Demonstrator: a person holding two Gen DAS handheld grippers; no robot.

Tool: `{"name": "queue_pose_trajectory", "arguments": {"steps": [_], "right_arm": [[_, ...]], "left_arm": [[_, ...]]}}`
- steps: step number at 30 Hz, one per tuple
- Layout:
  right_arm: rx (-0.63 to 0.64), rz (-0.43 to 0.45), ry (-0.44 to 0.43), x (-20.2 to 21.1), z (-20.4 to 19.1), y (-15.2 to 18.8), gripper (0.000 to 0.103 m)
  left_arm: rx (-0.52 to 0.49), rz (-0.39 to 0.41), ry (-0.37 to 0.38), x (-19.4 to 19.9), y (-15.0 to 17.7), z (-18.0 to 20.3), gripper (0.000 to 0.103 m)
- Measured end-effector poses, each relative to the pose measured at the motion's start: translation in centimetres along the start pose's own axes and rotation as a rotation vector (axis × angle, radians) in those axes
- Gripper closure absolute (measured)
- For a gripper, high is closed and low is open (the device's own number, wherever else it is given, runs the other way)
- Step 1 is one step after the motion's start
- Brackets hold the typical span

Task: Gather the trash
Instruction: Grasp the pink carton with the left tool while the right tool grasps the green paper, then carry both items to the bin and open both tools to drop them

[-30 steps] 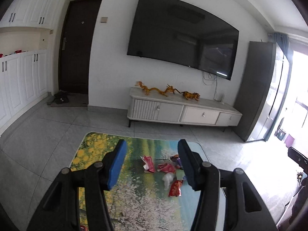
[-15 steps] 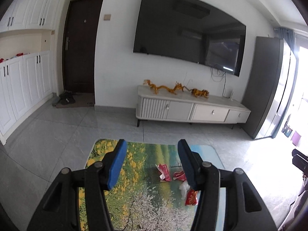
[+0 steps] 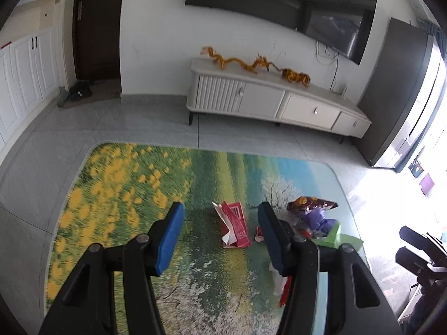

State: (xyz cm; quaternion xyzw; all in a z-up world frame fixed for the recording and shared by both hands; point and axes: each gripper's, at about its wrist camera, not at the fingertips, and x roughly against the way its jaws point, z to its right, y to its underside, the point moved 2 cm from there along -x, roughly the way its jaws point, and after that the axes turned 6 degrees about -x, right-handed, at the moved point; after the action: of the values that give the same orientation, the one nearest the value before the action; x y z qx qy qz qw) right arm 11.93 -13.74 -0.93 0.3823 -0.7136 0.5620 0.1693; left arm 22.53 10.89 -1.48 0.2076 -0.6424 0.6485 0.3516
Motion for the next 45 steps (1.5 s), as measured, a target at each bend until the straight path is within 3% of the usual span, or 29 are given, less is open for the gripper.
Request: {"name": "queue_pose_trajectory", "arguments": {"steps": [7, 16, 19, 28, 32, 35, 39, 45], "right_arm": [[-0.020, -0.093, -0.025, -5.3, 2.0, 1.2, 0.040], [-0.029, -0.154, -0.050, -8.6, 2.7, 2.5, 0.040], [-0.034, -0.163, -0.062, -9.1, 3.0, 2.7, 0.040], [-0.031, -0.164, -0.087, -9.0, 3.1, 3.1, 0.056], [-0.034, -0.158, -0.094, -8.7, 2.9, 3.3, 0.071], [-0.040, -0.144, -0.102, -8.1, 3.0, 3.2, 0.080], [-0.027, -0.119, -0.111, -7.1, 2.5, 2.9, 0.086], [-0.008, -0.076, -0.131, -4.7, 1.2, 2.8, 0.087]], "left_arm": [[0.010, -0.109, 0.006, -7.4, 1.6, 0.8, 0.050], [0.010, -0.175, -0.007, -11.4, 3.4, 1.1, 0.050], [-0.008, -0.168, -0.012, -11.6, 3.4, 1.4, 0.050], [-0.072, -0.156, -0.056, -12.0, 3.8, 2.6, 0.051], [-0.063, -0.143, -0.067, -11.5, 4.1, 2.4, 0.070], [-0.027, -0.140, -0.051, -11.0, 4.4, 1.5, 0.071], [-0.010, -0.132, -0.046, -9.9, 5.0, 0.7, 0.072], [0.016, -0.078, -0.042, -6.5, 4.9, -0.1, 0.072]]}}
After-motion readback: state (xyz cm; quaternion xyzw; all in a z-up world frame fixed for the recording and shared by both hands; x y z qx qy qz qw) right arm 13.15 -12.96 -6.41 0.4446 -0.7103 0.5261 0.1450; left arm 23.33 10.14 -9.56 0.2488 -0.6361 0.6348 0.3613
